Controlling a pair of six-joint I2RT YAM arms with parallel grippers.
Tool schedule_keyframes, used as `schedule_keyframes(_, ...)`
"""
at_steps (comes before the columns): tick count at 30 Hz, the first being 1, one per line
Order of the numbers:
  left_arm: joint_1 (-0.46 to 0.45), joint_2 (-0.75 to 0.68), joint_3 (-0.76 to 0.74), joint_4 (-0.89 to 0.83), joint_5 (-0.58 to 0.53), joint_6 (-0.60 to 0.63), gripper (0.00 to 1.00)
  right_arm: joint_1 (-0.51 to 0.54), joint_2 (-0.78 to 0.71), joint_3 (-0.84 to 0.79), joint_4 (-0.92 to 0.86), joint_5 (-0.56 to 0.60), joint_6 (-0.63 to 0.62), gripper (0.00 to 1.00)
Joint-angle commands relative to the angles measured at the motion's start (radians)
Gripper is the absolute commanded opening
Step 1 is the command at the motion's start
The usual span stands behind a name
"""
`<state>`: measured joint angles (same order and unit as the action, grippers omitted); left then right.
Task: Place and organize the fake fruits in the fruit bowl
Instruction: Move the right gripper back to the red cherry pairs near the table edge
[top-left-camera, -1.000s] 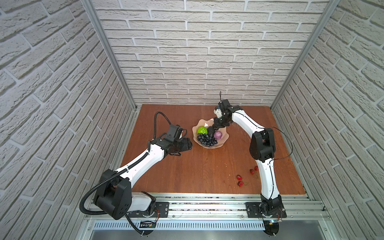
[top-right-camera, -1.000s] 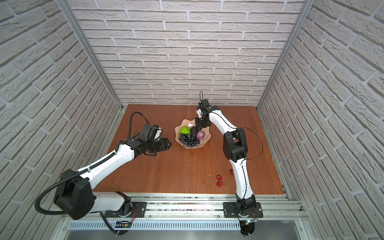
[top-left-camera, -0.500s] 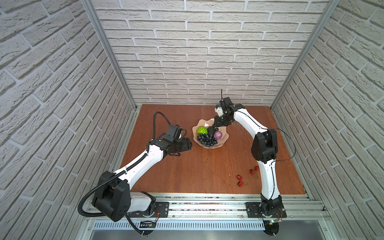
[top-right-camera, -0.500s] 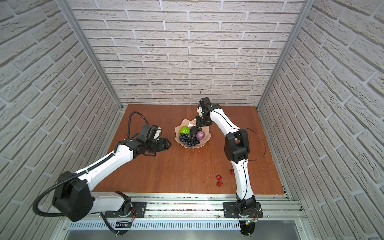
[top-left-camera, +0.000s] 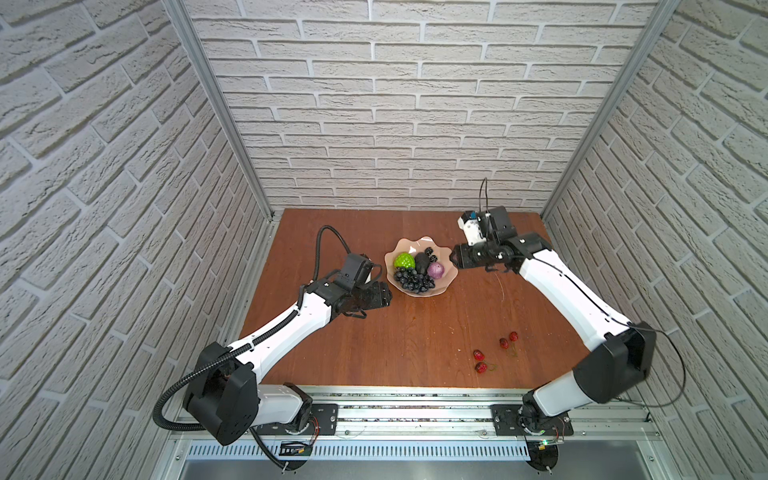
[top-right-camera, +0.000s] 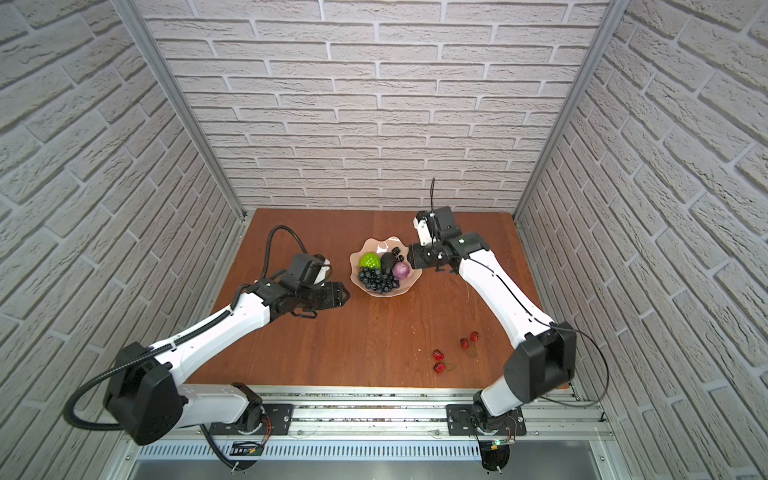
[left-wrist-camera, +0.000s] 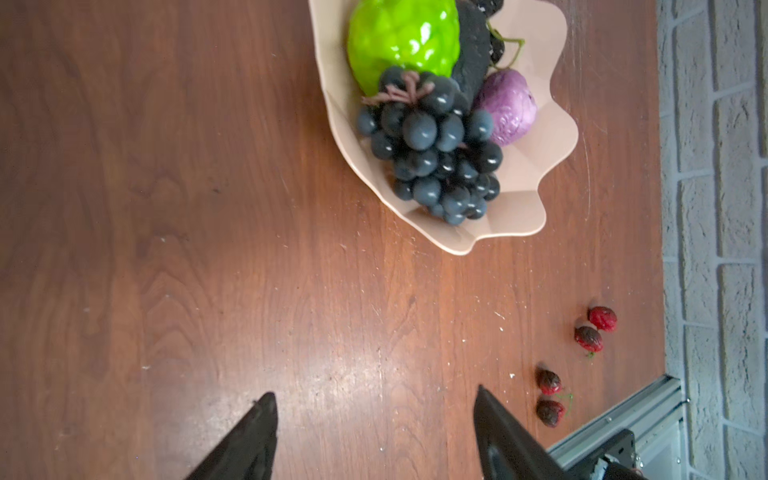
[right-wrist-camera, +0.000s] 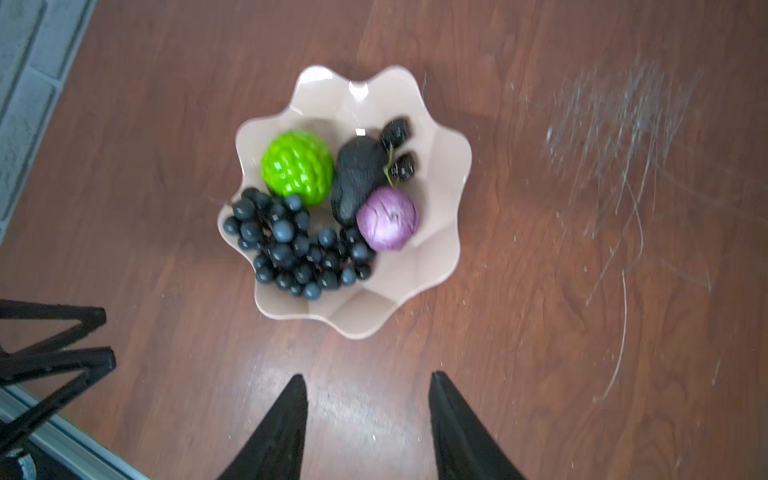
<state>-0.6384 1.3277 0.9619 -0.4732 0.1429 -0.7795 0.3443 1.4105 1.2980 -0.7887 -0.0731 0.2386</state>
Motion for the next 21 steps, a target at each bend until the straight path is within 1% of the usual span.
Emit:
schedule_keyframes(1, -0.024, 0.028, 0.022, 0.017, -0.016, 0.01, 0.74, 0.033, -0.124, -0.134, -0.008, 0.071, 0.064, 0.5)
schedule_keyframes(5, -0.027, 0.058, 0.011, 0.06, -0.015, -0.011, 0.74, 0.108, -0.217, -0.244, -0.105, 0.143, 0.119, 0.5)
schedule_keyframes(10, -0.033, 0.082, 0.021, 0.091, -0.014, -0.018, 0.74, 0.191, -0.299, -0.36, -0.168, 0.178, 0.233, 0.5)
schedule_keyframes(12, -0.033, 0.086, 0.027, 0.088, -0.014, -0.014, 0.74, 0.202, -0.345, -0.418, -0.176, 0.163, 0.298, 0.54)
schedule_keyframes(15, -0.033, 0.085, 0.028, 0.088, -0.014, -0.005, 0.74, 0.202, -0.432, -0.522, -0.149, 0.101, 0.382, 0.59)
schedule_keyframes(17, -0.033, 0.085, 0.029, 0.089, -0.01, 0.002, 0.74, 0.201, -0.458, -0.563, -0.159, 0.107, 0.435, 0.6)
schedule_keyframes(21, -0.041, 0.092, 0.033, 0.098, -0.005, 0.018, 0.74, 0.201, -0.447, -0.586, -0.17, 0.103, 0.435, 0.63)
